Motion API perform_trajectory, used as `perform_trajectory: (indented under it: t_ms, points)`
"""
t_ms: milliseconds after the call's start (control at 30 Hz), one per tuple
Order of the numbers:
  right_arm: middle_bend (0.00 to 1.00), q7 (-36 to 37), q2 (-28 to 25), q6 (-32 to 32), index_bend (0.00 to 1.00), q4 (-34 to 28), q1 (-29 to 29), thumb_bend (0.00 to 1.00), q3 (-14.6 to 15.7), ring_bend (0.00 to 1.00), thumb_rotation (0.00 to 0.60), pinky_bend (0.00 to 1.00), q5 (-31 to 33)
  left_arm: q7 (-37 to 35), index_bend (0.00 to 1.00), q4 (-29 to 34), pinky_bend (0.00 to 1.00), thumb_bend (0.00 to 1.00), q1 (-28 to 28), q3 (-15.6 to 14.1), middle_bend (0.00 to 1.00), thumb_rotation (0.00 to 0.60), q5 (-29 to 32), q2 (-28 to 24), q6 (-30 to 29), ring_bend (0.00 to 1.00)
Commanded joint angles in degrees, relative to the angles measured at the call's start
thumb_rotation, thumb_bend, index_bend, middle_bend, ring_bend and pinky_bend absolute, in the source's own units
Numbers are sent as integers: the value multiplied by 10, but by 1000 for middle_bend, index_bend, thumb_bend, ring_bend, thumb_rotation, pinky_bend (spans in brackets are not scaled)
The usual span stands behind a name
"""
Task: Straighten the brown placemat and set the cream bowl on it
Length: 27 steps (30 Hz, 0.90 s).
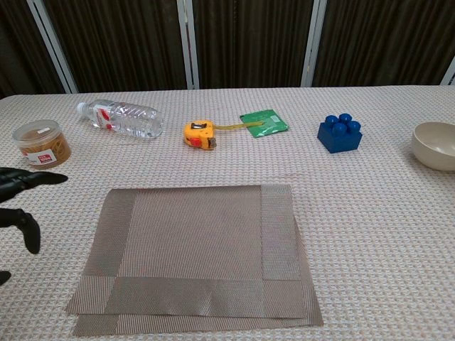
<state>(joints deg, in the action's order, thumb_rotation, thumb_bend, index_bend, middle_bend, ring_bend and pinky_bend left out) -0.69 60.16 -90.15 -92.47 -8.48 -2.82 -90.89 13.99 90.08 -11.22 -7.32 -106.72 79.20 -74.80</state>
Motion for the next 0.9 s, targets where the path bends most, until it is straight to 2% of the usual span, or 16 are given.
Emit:
perform_trajectory:
  t_ms: [33,200,533,900]
  points:
    - [0,23,-6,1,0,1,1,45,-3,0,600,0,2,8,386,-33,0,431,-6,5,0,600,20,44,26,0]
    - [0,42,-11,1,0,-2,1,46,-6,0,600,0,-1,8,387,-79,0,435,-9,13,0,600,25,89,23,0]
    - [0,50,-11,1,0,-1,2,44,-6,0,600,0,-9,-36,424,-169,0,433,-10,4,0,600,34,141,25,0]
    - [0,57,-11,6,0,-2,2,44,-6,0,600,0,-14,-89,416,-231,0,434,-3,-17,0,600,25,164,-10,0]
